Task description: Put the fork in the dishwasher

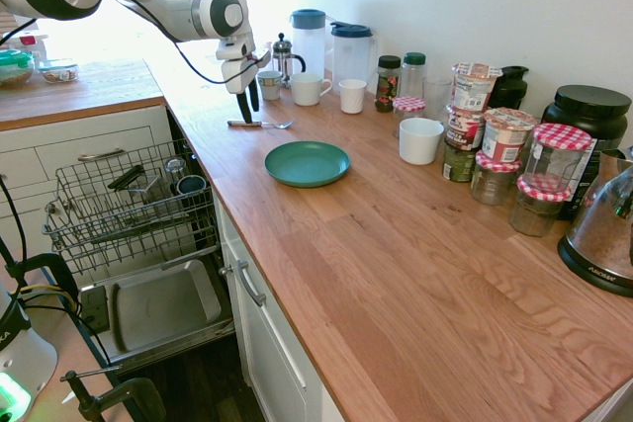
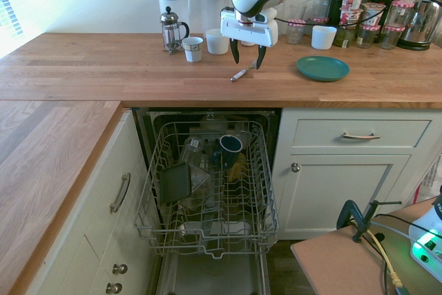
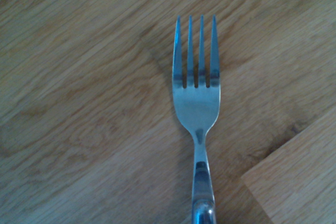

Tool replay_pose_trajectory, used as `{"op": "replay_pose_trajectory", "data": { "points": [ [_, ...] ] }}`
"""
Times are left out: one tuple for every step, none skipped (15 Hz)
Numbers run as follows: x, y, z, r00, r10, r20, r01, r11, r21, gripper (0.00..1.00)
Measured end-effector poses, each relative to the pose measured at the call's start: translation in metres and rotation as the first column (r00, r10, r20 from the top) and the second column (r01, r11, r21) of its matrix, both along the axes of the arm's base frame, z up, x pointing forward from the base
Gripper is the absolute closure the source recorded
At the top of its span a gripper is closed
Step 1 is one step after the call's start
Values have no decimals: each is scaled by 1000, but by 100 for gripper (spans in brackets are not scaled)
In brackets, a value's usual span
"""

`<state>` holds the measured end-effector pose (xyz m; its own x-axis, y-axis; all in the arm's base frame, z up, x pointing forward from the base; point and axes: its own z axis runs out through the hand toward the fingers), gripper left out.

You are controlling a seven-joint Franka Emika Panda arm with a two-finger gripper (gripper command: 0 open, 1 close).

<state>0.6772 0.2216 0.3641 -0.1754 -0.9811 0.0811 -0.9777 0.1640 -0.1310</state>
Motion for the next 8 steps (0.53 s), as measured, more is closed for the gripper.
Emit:
{"op": "replay_pose_trajectory", "data": {
  "points": [
    [2,-1,-3,1000,-5,0,5,1000,-1,0],
    [4,-3,-4,1000,-11,1,11,1000,-2,0],
    [6,-5,-4,1000,-16,1,16,1000,-2,0],
    [8,-6,-5,1000,-20,-1,20,1000,-2,0],
    [10,-7,-7,1000,-23,-5,23,1000,-2,0],
    [12,-6,-9,1000,-26,-11,26,1000,-3,0],
    [14,-6,-12,999,-28,-16,28,1000,-2,0],
    [16,-5,-14,999,-30,-20,30,1000,-1,0]
  ]
}}
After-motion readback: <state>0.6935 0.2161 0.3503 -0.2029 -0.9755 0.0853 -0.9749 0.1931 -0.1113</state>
